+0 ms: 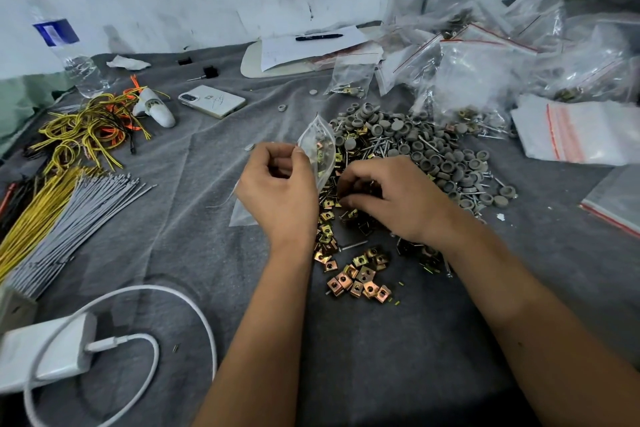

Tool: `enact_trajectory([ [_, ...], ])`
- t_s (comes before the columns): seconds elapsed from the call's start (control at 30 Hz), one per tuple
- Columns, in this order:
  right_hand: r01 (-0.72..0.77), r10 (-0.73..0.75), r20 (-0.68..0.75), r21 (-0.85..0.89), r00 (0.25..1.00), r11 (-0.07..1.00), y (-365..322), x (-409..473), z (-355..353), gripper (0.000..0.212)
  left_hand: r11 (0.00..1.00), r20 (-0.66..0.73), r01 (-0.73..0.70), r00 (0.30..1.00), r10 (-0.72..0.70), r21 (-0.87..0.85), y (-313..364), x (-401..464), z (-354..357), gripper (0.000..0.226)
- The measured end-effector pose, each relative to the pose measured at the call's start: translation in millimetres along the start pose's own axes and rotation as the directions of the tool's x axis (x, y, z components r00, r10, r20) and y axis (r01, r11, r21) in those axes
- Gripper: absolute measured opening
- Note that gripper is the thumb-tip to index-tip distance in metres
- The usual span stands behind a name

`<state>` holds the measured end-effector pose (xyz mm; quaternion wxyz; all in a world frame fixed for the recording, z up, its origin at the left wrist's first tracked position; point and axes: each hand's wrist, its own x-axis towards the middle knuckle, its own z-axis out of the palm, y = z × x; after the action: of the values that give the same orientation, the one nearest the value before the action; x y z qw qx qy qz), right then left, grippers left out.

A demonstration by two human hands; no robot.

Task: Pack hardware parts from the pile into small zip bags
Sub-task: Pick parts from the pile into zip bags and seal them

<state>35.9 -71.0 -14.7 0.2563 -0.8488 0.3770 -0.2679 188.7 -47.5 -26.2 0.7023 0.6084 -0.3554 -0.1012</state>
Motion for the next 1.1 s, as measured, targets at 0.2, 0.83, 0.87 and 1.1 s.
enact_trajectory([
  [0.2,-0.056,0.092,-0.153,0.225,0.984,0.973,5.7,2.1,-0.1,0.021,1.000,0.033,-0.019,0.999,0.018,0.017,0.4,-0.4,-0.5,0.012],
  [0.83,0.076,-0.082,-0.415,-0.031,0.906,0.997,2.4,0.5,2.6,0.037,0.952,0.316,-0.301,0.911,0.267,0.062,-5.4,-6.8,5.9,0.007],
  [0.87,0.066,-0.058,-0.440,0.004,0.896,0.998,2.7,0.3,1.8,0.033,0.960,0.298,-0.275,0.922,0.246,0.058,-4.6,-6.6,5.8,0.009],
  [1.1,0.068,-0.094,-0.391,-0.079,0.916,0.995,7.9,-0.3,-1.7,0.014,0.998,0.043,-0.059,0.997,0.060,-0.030,-0.3,-2.2,2.6,0.020],
])
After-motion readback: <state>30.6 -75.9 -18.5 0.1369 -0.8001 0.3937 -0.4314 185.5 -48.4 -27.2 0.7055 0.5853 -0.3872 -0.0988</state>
